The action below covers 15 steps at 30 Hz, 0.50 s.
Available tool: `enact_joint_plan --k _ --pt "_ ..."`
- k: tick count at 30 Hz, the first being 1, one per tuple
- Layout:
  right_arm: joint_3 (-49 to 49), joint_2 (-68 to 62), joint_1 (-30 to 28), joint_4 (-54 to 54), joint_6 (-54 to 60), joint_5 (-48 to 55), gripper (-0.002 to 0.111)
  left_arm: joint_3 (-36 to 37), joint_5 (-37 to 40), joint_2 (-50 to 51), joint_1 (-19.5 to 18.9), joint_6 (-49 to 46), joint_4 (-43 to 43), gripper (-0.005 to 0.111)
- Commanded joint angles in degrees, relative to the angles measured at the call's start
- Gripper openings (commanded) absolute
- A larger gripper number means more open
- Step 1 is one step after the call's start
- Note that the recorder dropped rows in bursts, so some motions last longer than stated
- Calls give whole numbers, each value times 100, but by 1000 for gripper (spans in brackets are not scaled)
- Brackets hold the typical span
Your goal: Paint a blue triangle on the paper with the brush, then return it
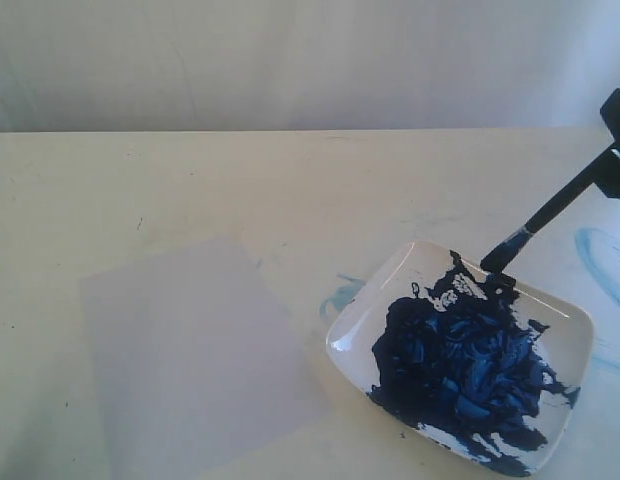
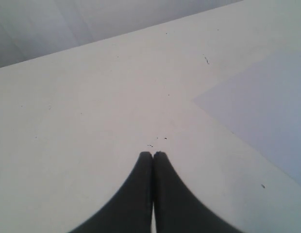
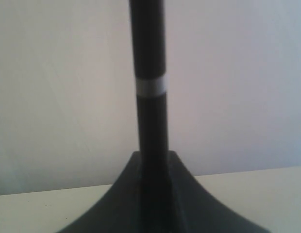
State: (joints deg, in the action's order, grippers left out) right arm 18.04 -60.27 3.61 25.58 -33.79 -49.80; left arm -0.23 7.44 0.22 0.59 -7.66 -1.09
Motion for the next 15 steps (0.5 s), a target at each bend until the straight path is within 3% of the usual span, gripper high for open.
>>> enact_joint_plan --k 1,6,11,13,15 --pt "17 12 -23 -9 -8 -6 0 23 -390 -22 9 16 -2 0" --pt "17 12 -23 -9 -8 -6 0 23 -1005 -22 9 16 13 0" --pt "17 12 -23 -9 -8 -6 0 23 -3289 -22 9 166 152 0" --pt "17 12 -23 -9 -8 -6 0 23 -4284 -22 9 166 690 0" --pt "17 12 -23 -9 -8 -6 0 -54 -4450 99 9 99 2115 0"
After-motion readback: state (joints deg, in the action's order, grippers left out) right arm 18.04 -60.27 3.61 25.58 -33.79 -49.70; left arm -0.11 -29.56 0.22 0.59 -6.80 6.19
